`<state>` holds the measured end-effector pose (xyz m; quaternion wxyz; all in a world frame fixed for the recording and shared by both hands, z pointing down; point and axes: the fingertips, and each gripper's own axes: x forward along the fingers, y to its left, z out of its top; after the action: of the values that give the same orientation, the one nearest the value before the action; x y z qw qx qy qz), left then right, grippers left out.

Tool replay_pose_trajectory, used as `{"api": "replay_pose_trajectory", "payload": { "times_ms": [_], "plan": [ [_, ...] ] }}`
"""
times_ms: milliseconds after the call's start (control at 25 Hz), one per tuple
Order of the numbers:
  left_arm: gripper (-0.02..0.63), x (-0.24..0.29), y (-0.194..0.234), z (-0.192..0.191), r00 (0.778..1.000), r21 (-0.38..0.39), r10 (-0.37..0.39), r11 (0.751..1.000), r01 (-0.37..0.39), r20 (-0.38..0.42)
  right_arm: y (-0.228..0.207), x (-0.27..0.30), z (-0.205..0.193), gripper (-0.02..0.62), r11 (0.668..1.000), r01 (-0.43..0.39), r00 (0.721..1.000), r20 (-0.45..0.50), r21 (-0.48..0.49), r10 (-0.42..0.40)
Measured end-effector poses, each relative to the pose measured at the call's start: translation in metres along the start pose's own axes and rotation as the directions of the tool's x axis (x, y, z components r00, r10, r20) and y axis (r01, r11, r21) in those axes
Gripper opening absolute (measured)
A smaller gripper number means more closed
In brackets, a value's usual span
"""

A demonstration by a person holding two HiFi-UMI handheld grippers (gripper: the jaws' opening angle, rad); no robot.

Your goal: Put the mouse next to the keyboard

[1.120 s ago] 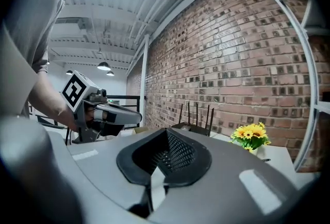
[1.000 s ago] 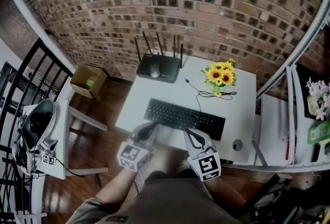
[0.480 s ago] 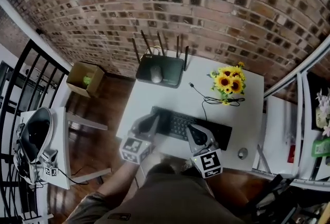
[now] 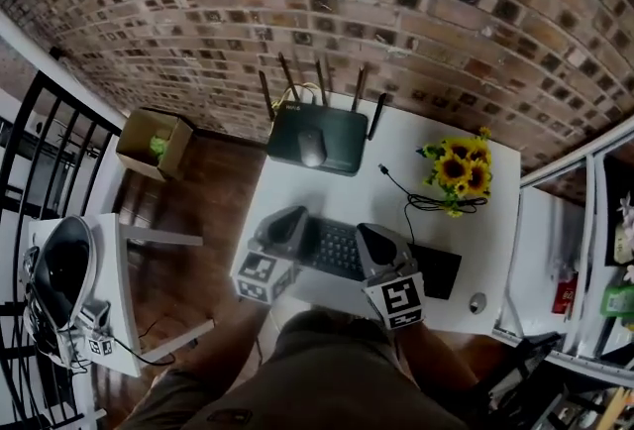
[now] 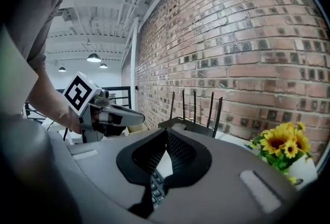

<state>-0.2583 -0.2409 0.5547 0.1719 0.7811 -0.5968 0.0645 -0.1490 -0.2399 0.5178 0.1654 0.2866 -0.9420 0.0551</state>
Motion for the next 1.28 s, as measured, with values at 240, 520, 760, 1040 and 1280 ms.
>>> {"api": "replay_pose_trajectory", "payload": {
  "times_ms": [240,520,760,1040,1280],
  "plan": [
    [-0.008,0.012,0.027,-0.012,0.999,-0.026,0.002,1.000,-0.003,-0.034,-0.002,0.059,-0.001,0.013,1.000,-0.014,0.999,-0.036,0.001,0.014],
    [-0.008,0.029,0.058,-0.018,0.999,-0.036,-0.007,0.999,0.005,-0.048,-0.007,0.120,-0.010,0.013,1.000,-0.010,0.996,-0.089,0.013,0.011],
    [-0.008,0.045,0.078,-0.027,0.998,-0.055,-0.010,0.998,0.007,-0.068,-0.017,0.168,-0.017,0.036,1.000,0.005,0.992,-0.126,0.006,-0.004],
    [-0.008,0.042,0.097,-0.038,0.997,-0.073,0.004,0.997,-0.010,-0.083,-0.017,0.209,-0.020,0.229,0.999,0.035,0.988,-0.148,-0.014,-0.036],
    [-0.007,0.034,0.106,-0.042,0.995,-0.114,0.014,0.993,-0.026,-0.100,-0.027,0.232,-0.037,0.334,0.995,0.092,0.974,-0.203,-0.025,-0.095]
  ]
}}
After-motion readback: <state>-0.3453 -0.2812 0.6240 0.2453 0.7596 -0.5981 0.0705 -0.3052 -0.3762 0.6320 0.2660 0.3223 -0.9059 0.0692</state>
